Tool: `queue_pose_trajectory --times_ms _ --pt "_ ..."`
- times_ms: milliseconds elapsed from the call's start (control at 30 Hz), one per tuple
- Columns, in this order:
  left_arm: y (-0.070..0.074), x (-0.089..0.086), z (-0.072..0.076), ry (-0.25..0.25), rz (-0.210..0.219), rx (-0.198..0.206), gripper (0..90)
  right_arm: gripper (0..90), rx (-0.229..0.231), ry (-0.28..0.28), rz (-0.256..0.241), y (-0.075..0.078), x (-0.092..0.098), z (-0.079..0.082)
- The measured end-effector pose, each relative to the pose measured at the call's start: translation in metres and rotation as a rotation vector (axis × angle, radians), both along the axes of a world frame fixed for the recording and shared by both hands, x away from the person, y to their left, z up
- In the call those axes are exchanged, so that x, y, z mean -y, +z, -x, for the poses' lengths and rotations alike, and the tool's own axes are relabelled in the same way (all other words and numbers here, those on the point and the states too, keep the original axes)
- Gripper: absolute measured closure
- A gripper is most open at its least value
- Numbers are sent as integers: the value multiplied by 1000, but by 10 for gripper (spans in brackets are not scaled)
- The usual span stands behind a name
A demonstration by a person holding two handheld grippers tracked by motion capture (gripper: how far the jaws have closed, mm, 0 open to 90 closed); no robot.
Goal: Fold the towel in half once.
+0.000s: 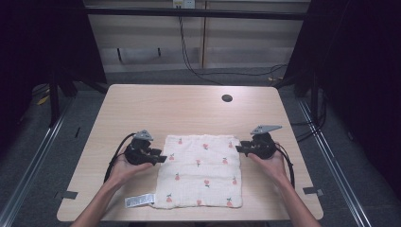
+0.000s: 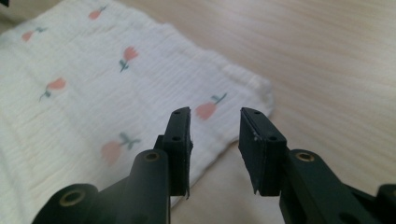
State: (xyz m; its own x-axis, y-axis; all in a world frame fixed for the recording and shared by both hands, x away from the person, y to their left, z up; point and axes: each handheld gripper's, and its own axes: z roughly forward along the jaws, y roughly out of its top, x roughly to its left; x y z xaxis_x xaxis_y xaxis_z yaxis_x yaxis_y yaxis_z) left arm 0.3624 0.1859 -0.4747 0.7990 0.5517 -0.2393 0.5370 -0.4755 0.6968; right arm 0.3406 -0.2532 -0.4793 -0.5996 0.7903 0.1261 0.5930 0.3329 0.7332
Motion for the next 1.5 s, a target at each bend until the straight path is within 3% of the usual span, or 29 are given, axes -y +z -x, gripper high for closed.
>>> queue_pose_trajectory --times_ms 133,233,367,467,533,633,667,733,800,933,967,1000,1033,1133,1233,1333,1367,1433,1500 --pt "7 -4 -13 37 29 15 573 654 -2 -27 4 -3 3 -16" --pt "7 -3 -21 57 25 27 576 655 -5 -29 24 -5 0 -25" --pt "1 -2 -37 73 23 34 623 663 -24 -24 37 -13 -7 -47" --pt "-6 1 -43 87 2 19 623 653 -27 -31 54 -20 -10 -56" --pt "-11 1 -46 98 18 4 620 660 -32 -40 38 -24 -11 -59" --pt "-16 3 -48 95 4 -10 590 672 -29 -45 39 -26 -11 -60" --pt "-16 7 -47 71 -16 -17 564 688 -30 -47 45 -25 -12 -61" --pt "-15 9 -46 66 -24 -3 559 739 -37 -51 60 -24 -12 -61" --pt "-12 7 -50 83 -1 -9 552 868 -45 -39 67 -23 -12 -62" --pt "-16 4 -57 97 6 -17 548 879 -41 -53 35 -21 -10 -61" --pt "-17 5 -58 121 -1 -21 546 880 -39 -52 34 -21 -9 -61" --pt "-18 6 -58 126 16 -17 540 880 -38 -53 17 -20 -9 -61" --pt "-17 10 -58 114 7 -5 548 881 -32 -58 -28 -18 -8 -59" --pt "-14 23 -60 110 -36 38 521 881 -26 -48 -23 -18 -9 -57" --pt "-19 26 -63 97 -13 12 508 881 -24 -54 -32 -17 -8 -56" --pt "-22 32 -66 115 -42 22 518 880 -19 -47 -32 -15 -8 -54" --pt "-22 33 -65 132 -18 19 522 880 -18 -42 -30 -14 -9 -53" --pt "-22 33 -65 129 -12 14 537 880 -18 -37 -33 -14 -9 -53" --pt "-25 36 -65 151 -44 28 539 880 -20 -34 -42 -15 -9 -53"
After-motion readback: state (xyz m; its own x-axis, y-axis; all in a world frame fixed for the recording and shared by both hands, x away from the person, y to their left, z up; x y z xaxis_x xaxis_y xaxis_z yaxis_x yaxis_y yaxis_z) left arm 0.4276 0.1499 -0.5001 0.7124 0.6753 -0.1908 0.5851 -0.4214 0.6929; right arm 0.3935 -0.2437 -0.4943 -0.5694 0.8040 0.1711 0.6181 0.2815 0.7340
